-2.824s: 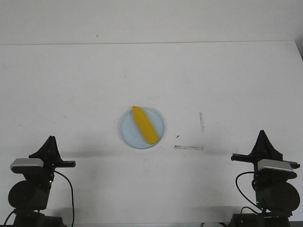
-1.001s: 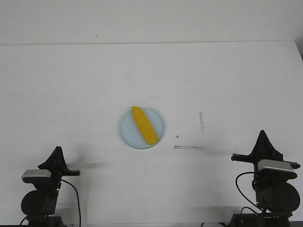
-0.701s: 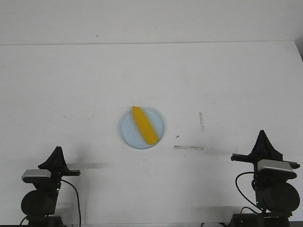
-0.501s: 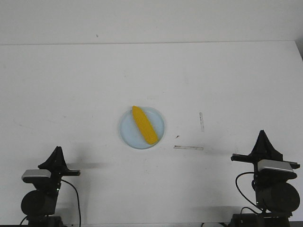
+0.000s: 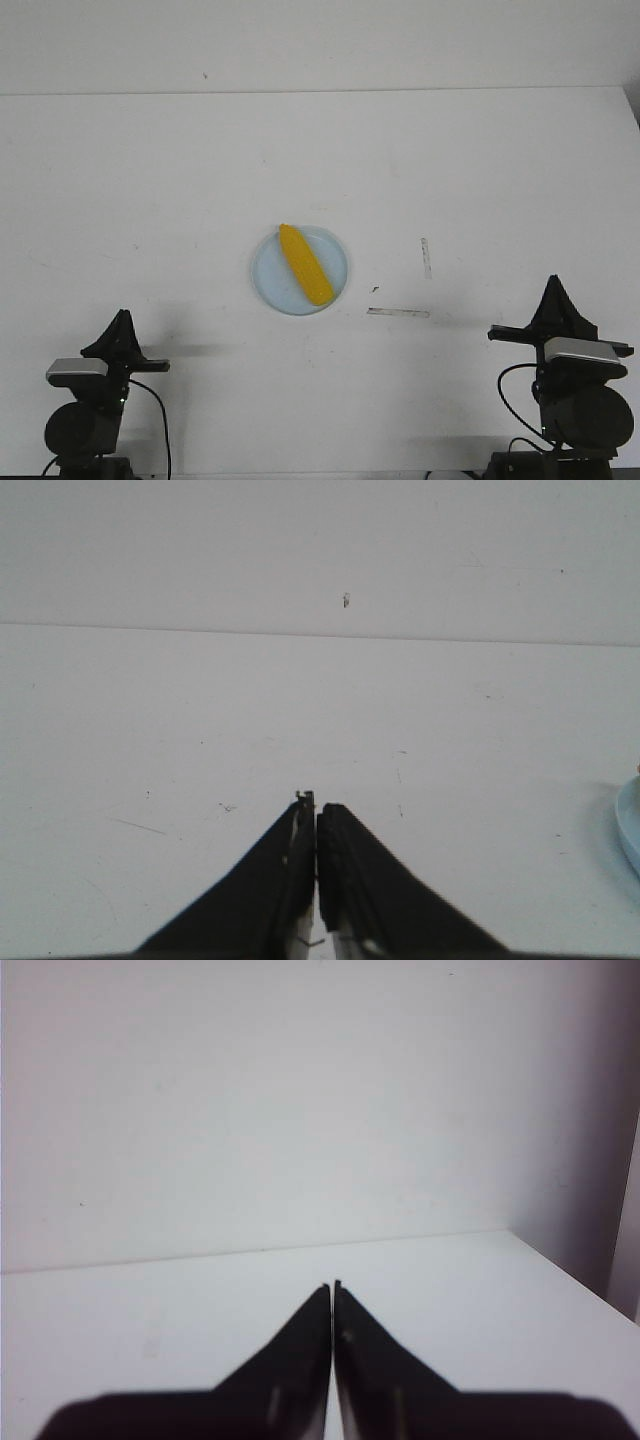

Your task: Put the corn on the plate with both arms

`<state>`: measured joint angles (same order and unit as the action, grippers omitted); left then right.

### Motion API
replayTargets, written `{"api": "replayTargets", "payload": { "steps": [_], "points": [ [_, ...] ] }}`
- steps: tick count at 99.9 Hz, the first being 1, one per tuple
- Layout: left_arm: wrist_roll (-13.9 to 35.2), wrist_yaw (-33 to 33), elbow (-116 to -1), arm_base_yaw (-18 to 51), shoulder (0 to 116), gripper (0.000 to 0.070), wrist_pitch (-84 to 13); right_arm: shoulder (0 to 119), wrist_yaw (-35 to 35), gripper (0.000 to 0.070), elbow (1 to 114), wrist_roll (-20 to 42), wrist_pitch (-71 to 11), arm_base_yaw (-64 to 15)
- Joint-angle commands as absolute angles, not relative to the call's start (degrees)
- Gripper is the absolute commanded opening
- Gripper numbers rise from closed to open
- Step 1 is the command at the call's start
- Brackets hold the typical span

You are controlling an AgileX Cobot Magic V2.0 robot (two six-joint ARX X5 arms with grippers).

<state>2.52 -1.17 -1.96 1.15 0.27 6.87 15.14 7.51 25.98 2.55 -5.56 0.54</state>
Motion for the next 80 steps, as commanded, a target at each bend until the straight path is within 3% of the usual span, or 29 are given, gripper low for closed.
{"api": "replayTargets", "payload": {
  "steps": [1,44,61,80],
  "points": [
    [2.57,-1.13,-0.75,1.15,0.19,0.0001,7.7,15.03,7.53,0.0003,26.13,2.74,-5.1,0.6],
    [2.57,-1.13,-0.75,1.13,0.19,0.0001,7.7,15.03,7.44,0.0003,26.13,2.72,-5.26,0.6],
    [2.57,-1.13,-0.75,1.13,0.19,0.0001,7.68,12.73,-1.15,0.0003,25.89,2.68,-8.99,0.3],
    [2.57,-1.13,-0.75,1.15,0.19,0.0001,7.73,10.2,-0.67,0.0003,21.28,2.72,-8.71,0.34]
  ]
}}
